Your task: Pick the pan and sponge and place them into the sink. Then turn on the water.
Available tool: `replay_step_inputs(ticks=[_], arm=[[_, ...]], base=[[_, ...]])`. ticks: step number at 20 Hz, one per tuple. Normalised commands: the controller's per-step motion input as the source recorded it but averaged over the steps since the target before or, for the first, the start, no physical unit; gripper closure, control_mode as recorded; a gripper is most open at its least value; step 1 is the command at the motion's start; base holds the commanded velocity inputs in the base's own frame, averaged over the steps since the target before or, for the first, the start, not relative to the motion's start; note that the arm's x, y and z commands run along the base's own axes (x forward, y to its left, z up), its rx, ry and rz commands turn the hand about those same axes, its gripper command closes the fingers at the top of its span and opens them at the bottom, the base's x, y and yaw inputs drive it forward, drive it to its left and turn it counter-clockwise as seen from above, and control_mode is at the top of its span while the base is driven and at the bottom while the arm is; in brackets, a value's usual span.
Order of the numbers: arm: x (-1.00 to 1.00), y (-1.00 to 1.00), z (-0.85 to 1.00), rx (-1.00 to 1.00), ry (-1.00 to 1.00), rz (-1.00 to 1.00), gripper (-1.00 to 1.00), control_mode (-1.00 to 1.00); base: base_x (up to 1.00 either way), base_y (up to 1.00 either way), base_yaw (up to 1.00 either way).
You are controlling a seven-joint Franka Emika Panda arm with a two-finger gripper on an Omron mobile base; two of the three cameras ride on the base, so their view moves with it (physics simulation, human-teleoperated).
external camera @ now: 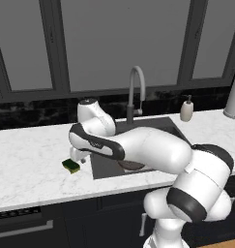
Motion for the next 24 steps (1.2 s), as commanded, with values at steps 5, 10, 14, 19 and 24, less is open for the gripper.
replay_step_inputs(ticks=[5, 10, 14, 19, 24], arm=[[0.19, 0.26, -0.23, 0.0, 0.04, 0.0, -1.0, -1.0], [0.03, 0.13, -0.26, 0.0, 0.0, 0.0, -1.0, -1.0], [0.03, 0.04, -0.2, 0.0, 0.0, -0.02, -1.0, -1.0], [0.12, 0.0, -0.24, 0.05, 0.0, -0.02, -1.0, -1.0], [0.17, 0.06, -0.26, 0.1, 0.0, 0.0, -1.0, -1.0]], base=[[0.0, 0.0, 0.0], [0.0, 0.0, 0.0], [0.0, 0.0, 0.0], [0.0, 0.0, 0.0], [0.0, 0.0, 0.0]])
